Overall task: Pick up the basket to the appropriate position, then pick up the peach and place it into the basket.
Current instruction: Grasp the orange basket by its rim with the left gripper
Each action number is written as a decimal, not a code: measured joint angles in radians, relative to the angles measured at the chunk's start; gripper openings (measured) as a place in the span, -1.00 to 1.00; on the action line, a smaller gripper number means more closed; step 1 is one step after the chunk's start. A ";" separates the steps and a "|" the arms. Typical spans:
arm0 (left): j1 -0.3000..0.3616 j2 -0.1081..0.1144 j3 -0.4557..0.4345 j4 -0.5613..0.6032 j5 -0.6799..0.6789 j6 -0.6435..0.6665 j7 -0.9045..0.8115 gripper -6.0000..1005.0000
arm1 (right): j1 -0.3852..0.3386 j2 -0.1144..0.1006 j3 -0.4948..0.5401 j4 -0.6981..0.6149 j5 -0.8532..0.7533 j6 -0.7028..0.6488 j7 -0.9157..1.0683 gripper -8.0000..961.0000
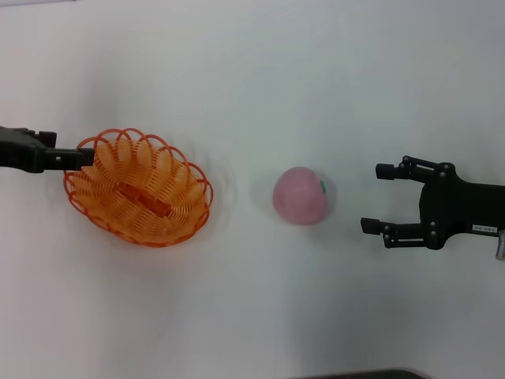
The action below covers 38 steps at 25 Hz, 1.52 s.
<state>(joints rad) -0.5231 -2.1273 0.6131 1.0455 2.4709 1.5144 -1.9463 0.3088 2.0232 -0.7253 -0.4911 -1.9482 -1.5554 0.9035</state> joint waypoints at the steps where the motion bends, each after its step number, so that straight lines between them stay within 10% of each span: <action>1: -0.001 0.000 0.017 0.003 0.007 -0.014 -0.014 0.64 | 0.000 0.000 0.000 0.000 0.000 0.000 0.000 0.93; 38: -0.130 -0.017 0.265 -0.037 0.252 -0.123 -0.194 0.56 | 0.009 0.003 0.001 -0.001 0.000 0.005 0.002 0.92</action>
<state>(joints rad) -0.6528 -2.1444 0.8785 1.0085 2.7232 1.3912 -2.1399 0.3175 2.0264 -0.7240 -0.4924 -1.9481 -1.5507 0.9051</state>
